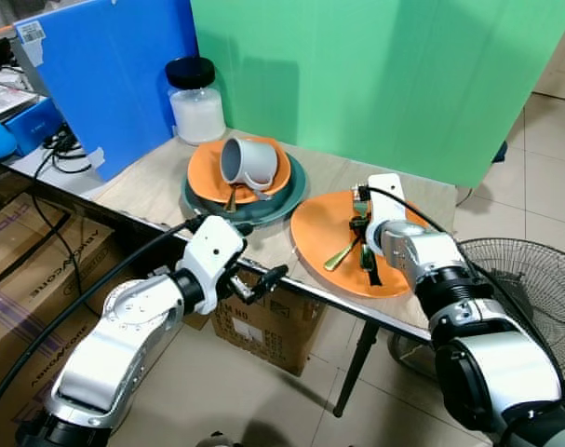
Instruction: Setting the table
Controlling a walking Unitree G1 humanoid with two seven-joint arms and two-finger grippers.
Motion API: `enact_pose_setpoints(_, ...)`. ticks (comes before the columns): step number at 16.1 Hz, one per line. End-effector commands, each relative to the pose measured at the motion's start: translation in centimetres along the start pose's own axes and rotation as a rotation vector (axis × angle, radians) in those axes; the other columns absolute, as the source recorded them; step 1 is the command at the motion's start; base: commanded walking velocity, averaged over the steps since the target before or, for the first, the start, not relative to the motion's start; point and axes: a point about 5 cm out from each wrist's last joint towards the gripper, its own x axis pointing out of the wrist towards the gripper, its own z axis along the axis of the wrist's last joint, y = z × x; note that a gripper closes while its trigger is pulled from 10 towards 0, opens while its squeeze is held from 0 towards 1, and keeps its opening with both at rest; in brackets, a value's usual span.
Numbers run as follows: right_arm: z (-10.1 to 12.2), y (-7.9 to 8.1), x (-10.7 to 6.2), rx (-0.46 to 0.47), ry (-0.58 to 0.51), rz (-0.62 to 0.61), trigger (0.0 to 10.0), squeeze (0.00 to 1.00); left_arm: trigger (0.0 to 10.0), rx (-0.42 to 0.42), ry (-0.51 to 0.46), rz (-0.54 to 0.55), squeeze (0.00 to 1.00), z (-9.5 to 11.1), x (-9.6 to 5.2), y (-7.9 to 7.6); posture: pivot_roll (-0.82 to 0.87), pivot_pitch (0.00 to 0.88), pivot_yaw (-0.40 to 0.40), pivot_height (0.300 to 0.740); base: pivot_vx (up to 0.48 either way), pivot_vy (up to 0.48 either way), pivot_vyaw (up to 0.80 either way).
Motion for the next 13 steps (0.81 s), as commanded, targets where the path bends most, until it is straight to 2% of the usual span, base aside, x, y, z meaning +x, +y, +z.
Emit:
enact_pose_setpoints(1,-0.45,0.42,0.16,0.011,0.034,0.026,0.0,0.0,10.0,0.003,-0.003,-0.013,0.0,0.3,0.24,0.06,0.09,0.0,0.019,0.74,0.0,0.0,0.0)
enact_pose_setpoints(8,-0.87,0.3,0.29,0.004,0.056,0.027,0.0,0.0,10.0,-0.001,-0.007,-0.013,0.0,0.33,0.37,-0.16,0.09,0.0,0.013,0.74,0.0,0.0,0.0)
enact_pose_setpoints(13,0.02,-0.04,0.14,0.029,0.01,0.029,0.0,0.0,10.0,0.002,-0.01,-0.007,0.0,0.4,0.44,-0.06,0.09,0.0,0.01,0.74,0.0,0.0,0.0)
